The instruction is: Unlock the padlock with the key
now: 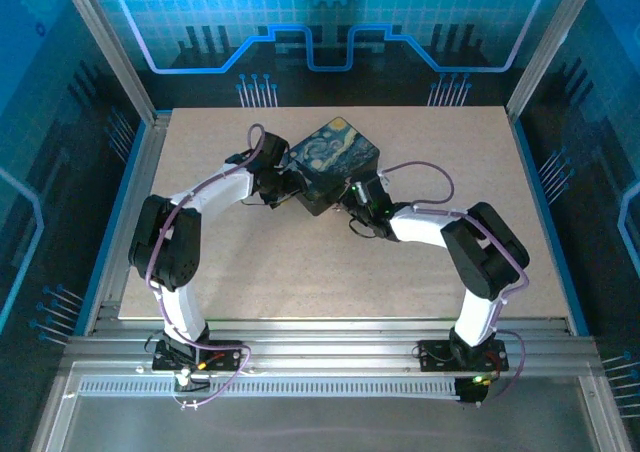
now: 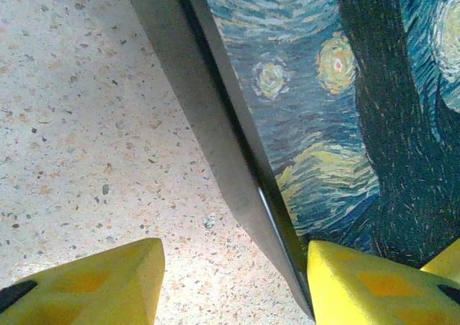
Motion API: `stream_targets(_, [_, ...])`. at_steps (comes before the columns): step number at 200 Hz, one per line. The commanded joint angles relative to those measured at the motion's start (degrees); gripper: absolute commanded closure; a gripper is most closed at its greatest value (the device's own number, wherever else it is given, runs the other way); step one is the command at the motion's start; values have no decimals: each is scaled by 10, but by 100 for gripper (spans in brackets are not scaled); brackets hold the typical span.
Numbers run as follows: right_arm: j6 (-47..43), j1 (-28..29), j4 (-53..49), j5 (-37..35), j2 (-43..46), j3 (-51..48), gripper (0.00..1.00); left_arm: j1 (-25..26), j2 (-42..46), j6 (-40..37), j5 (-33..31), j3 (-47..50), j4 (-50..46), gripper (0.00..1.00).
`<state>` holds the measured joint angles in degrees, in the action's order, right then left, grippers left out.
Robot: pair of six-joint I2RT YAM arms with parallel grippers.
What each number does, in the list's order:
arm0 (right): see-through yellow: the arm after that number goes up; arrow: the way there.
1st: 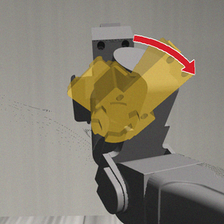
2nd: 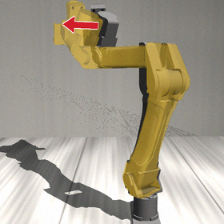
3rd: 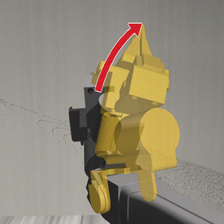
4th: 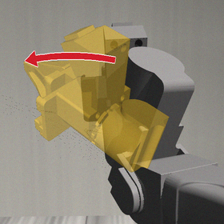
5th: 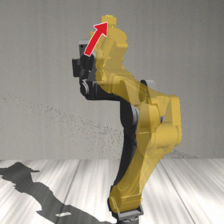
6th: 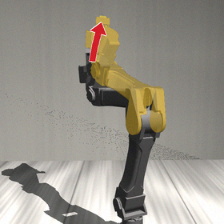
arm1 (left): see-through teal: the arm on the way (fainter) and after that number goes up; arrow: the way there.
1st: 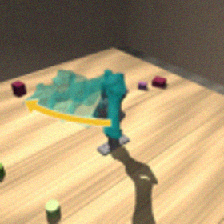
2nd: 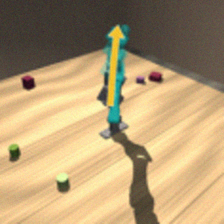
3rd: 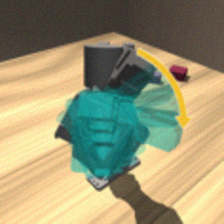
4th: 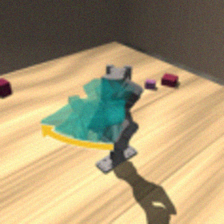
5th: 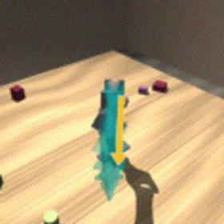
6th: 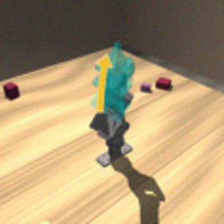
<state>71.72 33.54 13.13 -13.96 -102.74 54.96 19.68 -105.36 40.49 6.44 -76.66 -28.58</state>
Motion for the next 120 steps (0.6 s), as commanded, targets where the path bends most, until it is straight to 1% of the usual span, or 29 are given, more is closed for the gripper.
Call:
stream_targets(1, [37,-27,-19,-55,30,33,100,2,-17,2,-12,22,-47,45])
stream_targets(35, [51,-47,-54,-49,30,37,100,1,-30,-4,-19,11,-57,45])
stream_targets(56, [33,-58,-95,-51,28,51,99,-3,-40,-6,-27,3,-60,45])
stream_targets(92, [-43,-74,-136,-19,13,77,99,-13,-27,-15,-22,-10,-63,45])
stream_targets(120, [-137,-77,-155,48,0,97,99,-14,-2,-57,-38,-46,-86,44])
